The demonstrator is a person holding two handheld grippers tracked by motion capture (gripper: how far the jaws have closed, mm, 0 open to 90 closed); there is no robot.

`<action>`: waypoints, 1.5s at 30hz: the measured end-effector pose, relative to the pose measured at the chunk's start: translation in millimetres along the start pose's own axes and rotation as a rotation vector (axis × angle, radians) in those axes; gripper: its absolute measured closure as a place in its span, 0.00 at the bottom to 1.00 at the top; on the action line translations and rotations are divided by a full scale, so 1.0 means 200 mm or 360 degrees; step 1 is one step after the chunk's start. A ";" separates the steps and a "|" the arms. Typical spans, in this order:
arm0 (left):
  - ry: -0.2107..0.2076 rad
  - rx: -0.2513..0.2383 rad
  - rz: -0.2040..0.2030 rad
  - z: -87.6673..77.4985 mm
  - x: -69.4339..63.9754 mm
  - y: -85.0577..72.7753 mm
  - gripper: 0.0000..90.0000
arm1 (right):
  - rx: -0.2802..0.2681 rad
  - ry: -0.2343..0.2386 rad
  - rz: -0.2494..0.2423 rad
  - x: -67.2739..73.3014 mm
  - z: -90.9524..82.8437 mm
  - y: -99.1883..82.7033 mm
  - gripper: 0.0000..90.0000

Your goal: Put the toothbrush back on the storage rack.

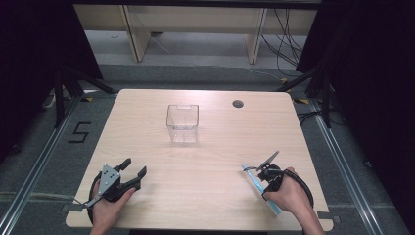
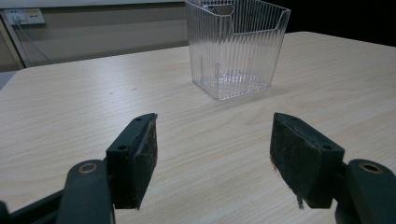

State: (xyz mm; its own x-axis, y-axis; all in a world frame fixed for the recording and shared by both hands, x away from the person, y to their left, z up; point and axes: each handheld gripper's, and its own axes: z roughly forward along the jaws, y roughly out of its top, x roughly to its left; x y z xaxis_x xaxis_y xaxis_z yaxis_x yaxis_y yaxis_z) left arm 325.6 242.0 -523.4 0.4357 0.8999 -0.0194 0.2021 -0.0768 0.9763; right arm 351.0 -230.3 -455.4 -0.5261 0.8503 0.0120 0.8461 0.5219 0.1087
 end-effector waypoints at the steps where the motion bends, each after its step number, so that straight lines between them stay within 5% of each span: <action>1: 0.0001 0.0001 0.0000 0.00 0.00 0.00 0.35 | 0.0000 0.0003 0.0033 0.01 -0.01 0.00 0.88; 10: -0.0003 0.0001 0.0002 0.00 0.00 0.00 0.35 | -0.0160 -0.0017 0.0038 0.01 -0.04 0.01 0.88; 12: -0.0002 0.0002 0.0001 0.00 0.00 0.00 0.35 | -0.0133 0.0017 0.0075 0.02 -0.06 0.02 0.88; 15: -0.0002 0.0001 -0.0003 0.00 0.00 0.00 0.35 | -0.0242 -0.0003 -0.0024 0.00 -0.05 0.01 0.88; 17: -0.0004 0.0000 -0.0004 0.00 0.00 0.00 0.35 | -0.0226 0.0027 0.0055 0.02 -0.06 0.02 0.88; 25: -0.0003 -0.0001 -0.0003 0.00 0.00 0.00 0.35 | -0.0442 0.0011 0.0017 0.01 -0.06 0.01 0.88; 32: -0.0005 -0.0001 -0.0004 0.00 0.00 0.00 0.35 | -0.0560 0.0011 0.0044 0.01 -0.06 0.00 0.88; 39: -0.0006 0.0001 -0.0004 0.00 0.00 0.00 0.35 | -0.0684 -0.0036 -0.0030 0.00 -0.07 0.00 0.88; 45: -0.0007 0.0001 -0.0007 0.00 0.00 0.00 0.35 | -0.0787 -0.0033 0.0007 0.01 -0.07 -0.01 0.88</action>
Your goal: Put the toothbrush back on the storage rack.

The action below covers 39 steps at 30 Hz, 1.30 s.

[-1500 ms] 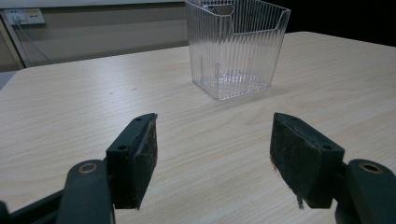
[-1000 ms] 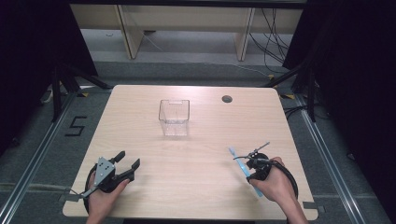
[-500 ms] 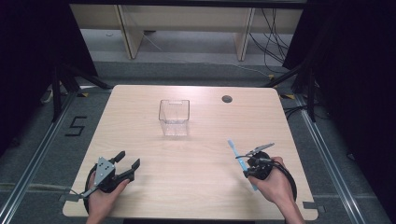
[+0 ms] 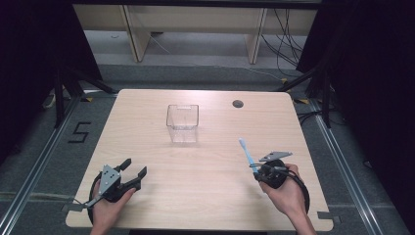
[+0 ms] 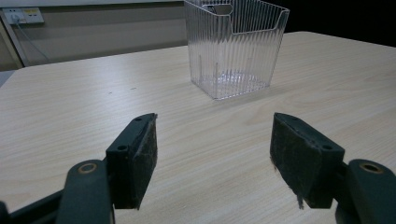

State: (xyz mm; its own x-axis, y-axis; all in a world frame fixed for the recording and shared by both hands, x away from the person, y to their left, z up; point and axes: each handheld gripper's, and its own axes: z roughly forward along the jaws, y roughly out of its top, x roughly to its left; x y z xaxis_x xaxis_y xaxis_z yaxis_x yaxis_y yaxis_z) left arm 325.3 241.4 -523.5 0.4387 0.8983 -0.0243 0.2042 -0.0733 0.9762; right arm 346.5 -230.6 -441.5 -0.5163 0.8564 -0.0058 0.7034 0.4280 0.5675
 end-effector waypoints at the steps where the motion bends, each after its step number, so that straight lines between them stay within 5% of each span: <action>1: 0.0001 0.0000 -0.0001 0.00 0.00 0.00 0.35 | -0.0032 -0.0007 -0.0002 0.00 0.00 0.00 0.88; 8: 0.0000 0.0001 -0.0002 0.00 0.00 0.00 0.35 | -0.0147 -0.0017 0.0033 0.01 0.00 -0.01 0.88; 9: 0.0000 0.0001 -0.0002 0.00 0.00 0.00 0.35 | -0.0171 -0.0022 -0.0024 0.00 0.00 -0.01 0.88; 11: 0.0000 0.0002 -0.0004 0.00 0.00 0.00 0.35 | -0.0184 -0.0011 0.0029 0.02 0.00 -0.01 0.88; 20: 0.0000 0.0007 0.0010 0.00 0.00 0.00 0.35 | -0.0335 -0.0050 -0.0075 0.01 0.01 -0.02 0.88; 30: -0.0002 -0.0001 -0.0005 0.00 0.00 0.00 0.35 | -0.0511 -0.0047 0.0039 0.04 0.03 -0.03 0.88; 39: -0.0016 -0.0034 -0.0007 0.00 -0.01 0.00 0.35 | -0.0677 -0.0049 0.0007 0.05 0.06 -0.04 0.88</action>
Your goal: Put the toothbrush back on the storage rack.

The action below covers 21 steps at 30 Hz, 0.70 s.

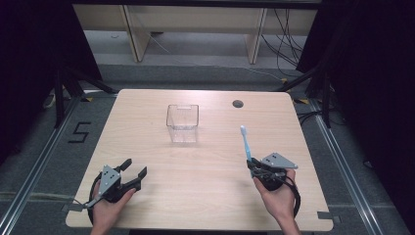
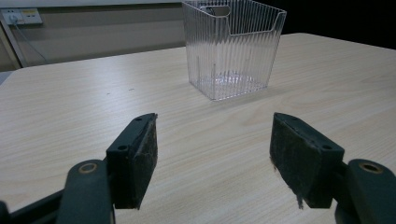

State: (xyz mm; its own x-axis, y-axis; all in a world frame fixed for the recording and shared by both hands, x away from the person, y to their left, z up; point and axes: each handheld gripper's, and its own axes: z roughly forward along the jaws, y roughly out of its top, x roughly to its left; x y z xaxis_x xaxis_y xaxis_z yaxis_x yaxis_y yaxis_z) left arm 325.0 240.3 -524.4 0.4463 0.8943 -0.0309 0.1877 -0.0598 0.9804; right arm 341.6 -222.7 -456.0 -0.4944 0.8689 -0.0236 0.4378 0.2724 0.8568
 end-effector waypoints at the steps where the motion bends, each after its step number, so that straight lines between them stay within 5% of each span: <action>1: 0.0001 0.0001 0.0000 0.00 0.00 0.00 0.35 | -0.0028 -0.0012 0.0001 0.00 0.00 0.00 0.88; 15: 0.0010 0.0027 0.0009 -0.01 0.00 0.00 0.35 | -0.0212 -0.0029 -0.0021 0.01 0.01 -0.01 0.88; 16: 0.0010 0.0026 0.0013 -0.01 0.00 0.00 0.36 | -0.0182 0.0000 0.0037 0.02 0.01 -0.01 0.88; 21: 0.0003 -0.0005 0.0016 0.00 0.00 0.00 0.36 | -0.0222 0.0005 0.0051 0.03 0.01 -0.01 0.88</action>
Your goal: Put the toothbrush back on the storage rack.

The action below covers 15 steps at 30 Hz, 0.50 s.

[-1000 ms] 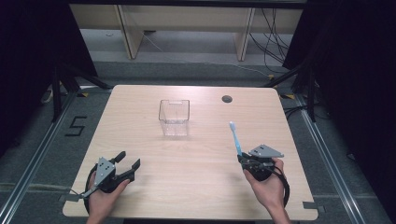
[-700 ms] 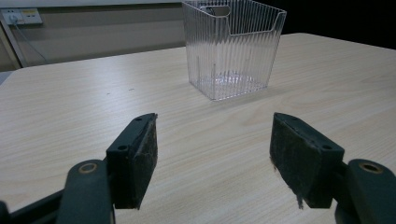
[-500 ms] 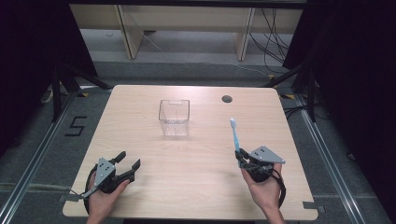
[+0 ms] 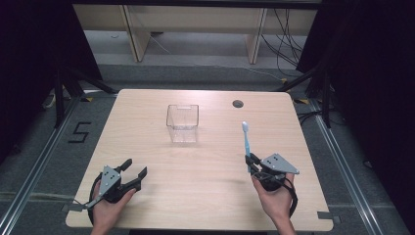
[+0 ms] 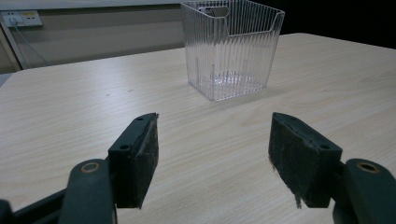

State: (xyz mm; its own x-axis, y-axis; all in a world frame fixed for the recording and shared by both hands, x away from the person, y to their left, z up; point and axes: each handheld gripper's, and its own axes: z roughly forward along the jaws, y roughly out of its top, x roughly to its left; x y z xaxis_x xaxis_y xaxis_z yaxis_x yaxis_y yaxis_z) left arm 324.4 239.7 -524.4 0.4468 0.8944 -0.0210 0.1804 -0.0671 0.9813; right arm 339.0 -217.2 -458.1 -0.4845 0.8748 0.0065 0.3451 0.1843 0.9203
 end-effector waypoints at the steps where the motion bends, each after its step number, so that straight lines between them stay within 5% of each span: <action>1: 0.0002 0.0000 0.0001 0.00 0.00 0.00 0.36 | -0.0014 0.0001 0.0007 0.00 0.00 0.00 0.88; 3: 0.0002 -0.0001 -0.0002 0.00 0.00 0.00 0.36 | -0.0034 -0.0033 -0.0046 0.00 0.00 0.00 0.88; 4: -0.0007 0.0003 -0.0005 0.00 0.00 0.00 0.36 | -0.0026 -0.0010 -0.0005 0.01 0.00 0.00 0.88; 15: -0.0025 0.0038 -0.0020 0.00 0.00 0.02 0.36 | -0.0096 0.0014 -0.0047 0.04 0.02 0.00 0.88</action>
State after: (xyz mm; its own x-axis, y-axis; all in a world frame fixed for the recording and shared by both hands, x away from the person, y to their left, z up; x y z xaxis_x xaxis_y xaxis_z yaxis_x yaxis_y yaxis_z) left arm 324.7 239.8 -520.6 0.4579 0.8883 -0.0365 0.2070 -0.0666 0.9761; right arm 338.4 -207.8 -460.3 -0.5007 0.8654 -0.0177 0.2817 0.1823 0.9420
